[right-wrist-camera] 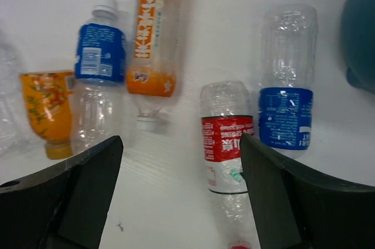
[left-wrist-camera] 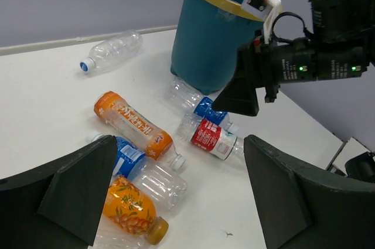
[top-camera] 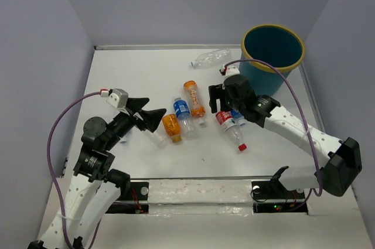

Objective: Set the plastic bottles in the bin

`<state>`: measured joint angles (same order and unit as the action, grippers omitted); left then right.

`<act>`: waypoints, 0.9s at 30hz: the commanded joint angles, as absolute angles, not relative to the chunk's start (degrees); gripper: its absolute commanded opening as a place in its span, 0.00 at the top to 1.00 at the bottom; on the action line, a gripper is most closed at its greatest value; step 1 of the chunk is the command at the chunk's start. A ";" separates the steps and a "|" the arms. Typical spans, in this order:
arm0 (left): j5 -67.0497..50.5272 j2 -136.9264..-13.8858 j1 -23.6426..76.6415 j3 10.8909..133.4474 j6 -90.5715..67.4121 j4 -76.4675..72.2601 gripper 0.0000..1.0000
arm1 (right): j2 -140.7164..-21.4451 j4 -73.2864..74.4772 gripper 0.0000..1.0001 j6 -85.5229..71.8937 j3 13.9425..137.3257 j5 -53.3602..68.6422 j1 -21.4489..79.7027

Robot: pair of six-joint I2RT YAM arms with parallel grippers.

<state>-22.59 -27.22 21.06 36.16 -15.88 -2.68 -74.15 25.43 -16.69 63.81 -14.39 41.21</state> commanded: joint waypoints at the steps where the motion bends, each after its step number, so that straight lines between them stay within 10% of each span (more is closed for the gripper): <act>1: -22.94 -26.10 21.80 38.85 -14.77 -3.43 0.01 | -78.65 26.72 0.14 -12.31 66.97 -24.51 41.31; 27: -21.97 -25.93 24.61 39.11 -14.06 -2.99 0.01 | -101.68 26.98 0.22 -5.28 76.81 -32.08 34.28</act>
<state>-21.74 -25.96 24.05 36.64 -14.92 -1.65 -99.24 27.68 -7.22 72.75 -28.27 35.22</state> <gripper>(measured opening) 0.989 0.777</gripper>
